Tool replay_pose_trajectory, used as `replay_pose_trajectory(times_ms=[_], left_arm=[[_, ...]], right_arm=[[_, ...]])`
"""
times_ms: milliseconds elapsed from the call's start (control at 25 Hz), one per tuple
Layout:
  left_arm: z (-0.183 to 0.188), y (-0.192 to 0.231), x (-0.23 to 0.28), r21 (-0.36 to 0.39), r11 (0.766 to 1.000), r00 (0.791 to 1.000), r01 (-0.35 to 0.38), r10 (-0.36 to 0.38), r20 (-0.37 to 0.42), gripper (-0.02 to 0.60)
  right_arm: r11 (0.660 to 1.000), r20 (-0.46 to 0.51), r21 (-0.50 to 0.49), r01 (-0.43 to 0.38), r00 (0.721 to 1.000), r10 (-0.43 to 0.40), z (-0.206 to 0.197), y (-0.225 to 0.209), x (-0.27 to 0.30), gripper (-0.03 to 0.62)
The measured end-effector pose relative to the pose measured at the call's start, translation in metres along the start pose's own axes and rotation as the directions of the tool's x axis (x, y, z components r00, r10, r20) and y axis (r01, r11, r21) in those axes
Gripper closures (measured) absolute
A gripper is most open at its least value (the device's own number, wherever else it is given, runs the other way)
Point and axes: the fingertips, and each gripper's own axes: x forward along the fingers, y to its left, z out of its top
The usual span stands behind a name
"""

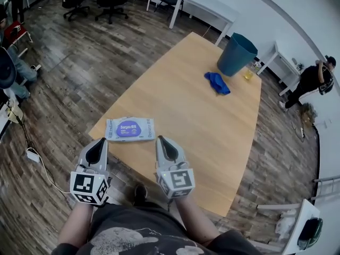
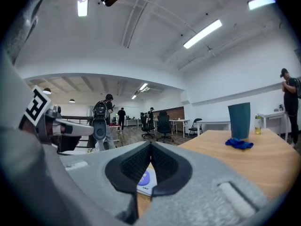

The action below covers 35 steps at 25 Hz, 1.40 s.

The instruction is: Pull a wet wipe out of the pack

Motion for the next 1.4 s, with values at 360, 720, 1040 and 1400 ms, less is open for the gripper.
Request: replay_pose_trajectory(times_ms=[360, 720, 1040, 1400], left_arm=[[0.014, 0.016, 0.038, 0.035, 0.996, 0.997, -0.077, 0.076, 0.017, 0.563], [-0.02, 0.033, 0.047, 0.011, 0.999, 0.998, -0.033, 0.034, -0.047, 0.563], [-0.084, 0.05, 0.08, -0.033, 0.999, 0.972, 0.024, -0.031, -0.234, 0.563], [-0.128, 0.053, 0.114, -0.038, 0.994, 0.917, 0.1, -0.107, -0.385, 0.563]], right_arm=[[0.992, -0.003, -0.061, -0.107, 0.994, 0.107, -0.003, 0.012, 0.027, 0.602], [0.99, -0.046, -0.073, -0.119, 0.992, 0.116, -0.02, 0.033, 0.055, 0.602], [0.994, -0.194, -0.095, -0.058, 0.98, 0.039, -0.051, 0.028, 0.086, 0.602], [0.982, -0.368, -0.117, -0.149, 0.925, 0.096, -0.096, 0.037, 0.113, 0.552]])
